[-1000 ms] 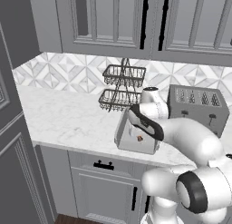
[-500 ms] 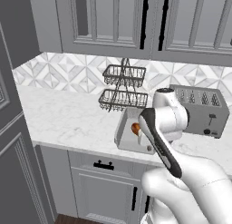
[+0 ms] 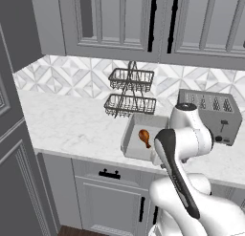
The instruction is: Place one lemon and one chicken drumstick in each tupperware on the nearby counter, to pack two identical lunches.
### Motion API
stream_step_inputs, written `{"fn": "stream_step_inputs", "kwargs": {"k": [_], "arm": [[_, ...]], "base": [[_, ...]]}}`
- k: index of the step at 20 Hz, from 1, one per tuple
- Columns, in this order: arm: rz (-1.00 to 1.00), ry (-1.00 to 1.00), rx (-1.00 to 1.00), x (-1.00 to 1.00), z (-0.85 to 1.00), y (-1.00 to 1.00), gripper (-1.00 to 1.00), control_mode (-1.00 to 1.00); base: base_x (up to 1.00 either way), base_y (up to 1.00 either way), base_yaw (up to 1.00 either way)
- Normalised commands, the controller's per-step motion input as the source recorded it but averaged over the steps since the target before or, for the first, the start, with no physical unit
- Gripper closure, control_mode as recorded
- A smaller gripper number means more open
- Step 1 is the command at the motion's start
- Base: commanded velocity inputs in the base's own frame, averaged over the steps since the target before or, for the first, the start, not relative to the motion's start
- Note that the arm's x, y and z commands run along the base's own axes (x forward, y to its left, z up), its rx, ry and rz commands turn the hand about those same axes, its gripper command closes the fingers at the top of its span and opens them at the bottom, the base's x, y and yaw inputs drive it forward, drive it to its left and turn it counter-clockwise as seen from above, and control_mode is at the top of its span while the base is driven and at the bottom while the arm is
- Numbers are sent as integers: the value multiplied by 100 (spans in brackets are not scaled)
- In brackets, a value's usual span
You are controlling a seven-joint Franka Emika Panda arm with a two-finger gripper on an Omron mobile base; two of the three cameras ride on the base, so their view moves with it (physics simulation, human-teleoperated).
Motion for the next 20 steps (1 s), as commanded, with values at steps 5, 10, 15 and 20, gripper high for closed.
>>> {"fn": "stream_step_inputs", "kwargs": {"k": [5,10,15,20], "arm": [[0,0,0,0,0,0,-100,100],[0,0,0,0,0,0,-100,100],[0,0,0,0,0,0,-100,100],[0,0,0,0,0,0,-100,100]], "base": [[-54,-15,-5],[-80,-60,1],[-58,4,55],[0,34,100]]}}
